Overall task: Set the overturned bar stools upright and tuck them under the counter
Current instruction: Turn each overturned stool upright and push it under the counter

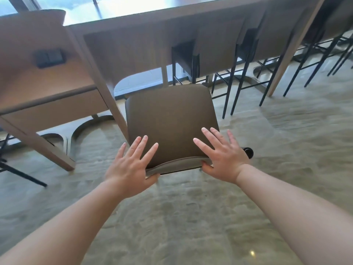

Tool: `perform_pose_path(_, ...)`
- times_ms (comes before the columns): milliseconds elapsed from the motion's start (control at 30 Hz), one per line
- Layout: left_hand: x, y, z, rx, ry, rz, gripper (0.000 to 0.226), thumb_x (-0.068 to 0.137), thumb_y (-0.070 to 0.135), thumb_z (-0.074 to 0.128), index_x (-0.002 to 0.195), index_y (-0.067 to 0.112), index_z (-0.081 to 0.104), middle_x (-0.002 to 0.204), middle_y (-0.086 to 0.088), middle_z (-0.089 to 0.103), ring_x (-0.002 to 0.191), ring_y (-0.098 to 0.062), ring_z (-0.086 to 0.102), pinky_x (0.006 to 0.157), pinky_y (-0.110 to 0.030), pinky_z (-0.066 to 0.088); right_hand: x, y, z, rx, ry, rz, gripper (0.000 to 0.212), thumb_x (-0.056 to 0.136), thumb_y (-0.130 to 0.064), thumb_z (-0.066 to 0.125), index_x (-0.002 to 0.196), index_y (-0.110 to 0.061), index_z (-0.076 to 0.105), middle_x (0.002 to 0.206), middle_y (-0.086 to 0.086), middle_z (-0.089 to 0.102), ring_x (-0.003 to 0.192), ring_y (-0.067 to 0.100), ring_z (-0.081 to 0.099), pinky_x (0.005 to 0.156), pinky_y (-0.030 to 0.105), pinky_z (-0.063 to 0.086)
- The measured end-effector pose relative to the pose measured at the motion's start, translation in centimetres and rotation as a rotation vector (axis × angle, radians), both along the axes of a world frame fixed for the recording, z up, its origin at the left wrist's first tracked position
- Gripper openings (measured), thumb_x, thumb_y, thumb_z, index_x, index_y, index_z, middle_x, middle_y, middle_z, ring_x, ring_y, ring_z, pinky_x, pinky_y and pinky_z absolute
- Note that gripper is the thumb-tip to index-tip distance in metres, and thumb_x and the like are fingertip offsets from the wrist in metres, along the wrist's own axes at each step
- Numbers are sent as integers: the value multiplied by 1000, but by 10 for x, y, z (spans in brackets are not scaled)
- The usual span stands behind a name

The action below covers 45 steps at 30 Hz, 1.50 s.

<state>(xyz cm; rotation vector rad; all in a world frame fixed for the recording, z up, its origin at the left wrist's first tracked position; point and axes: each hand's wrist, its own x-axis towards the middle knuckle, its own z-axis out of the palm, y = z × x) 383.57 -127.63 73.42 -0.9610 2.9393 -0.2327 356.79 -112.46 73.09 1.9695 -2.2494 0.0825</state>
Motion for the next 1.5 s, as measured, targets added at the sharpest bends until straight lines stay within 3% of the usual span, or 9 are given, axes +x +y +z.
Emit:
perform_pose_path(333, -41, -81, 31, 37, -16, 45, 90, 79, 81, 20, 141, 45, -34, 159, 4, -29, 147, -14, -28, 121, -45, -11, -42, -79, 30, 14, 8, 57, 74, 80, -51, 55, 149, -30, 38, 158, 10, 32, 143, 32, 34, 112, 63, 26)
perform_pose_path(533, -76, -155, 53, 90, -78, 40, 89, 79, 82, 22, 138, 51, -36, 160, 6, -28, 145, -10, -32, 120, -38, -14, -86, -153, 42, 61, -39, 112, 76, 85, -55, 40, 154, -35, 16, 165, 5, 9, 150, 27, 11, 117, 60, 10)
perform_pose_path(800, -108, -222, 65, 91, -98, 55, 90, 79, 80, 26, 143, 51, -31, 162, 8, -25, 145, -6, -30, 121, -36, -13, -122, -224, 47, 53, -44, 186, 77, 85, -56, 36, 153, -35, 6, 165, 4, 1, 151, 27, 4, 117, 61, 8)
perform_pose_path(1200, -126, -257, 64, 132, -45, 103, 91, 79, 83, 24, 143, 50, -32, 160, 10, -27, 143, -4, -32, 120, -36, -14, -150, -278, 52, 39, 5, 208, 78, 82, -55, 45, 152, -28, 25, 162, 9, 22, 147, 30, 24, 114, 62, 23)
perform_pose_path(1500, -132, -286, 67, 203, -29, 174, 89, 78, 86, 22, 137, 54, -37, 160, 10, -28, 145, -7, -30, 119, -38, -14, -167, -332, 58, 115, -83, 245, 83, 81, -64, 35, 153, -39, 0, 165, -2, -8, 151, 19, -10, 117, 51, -5)
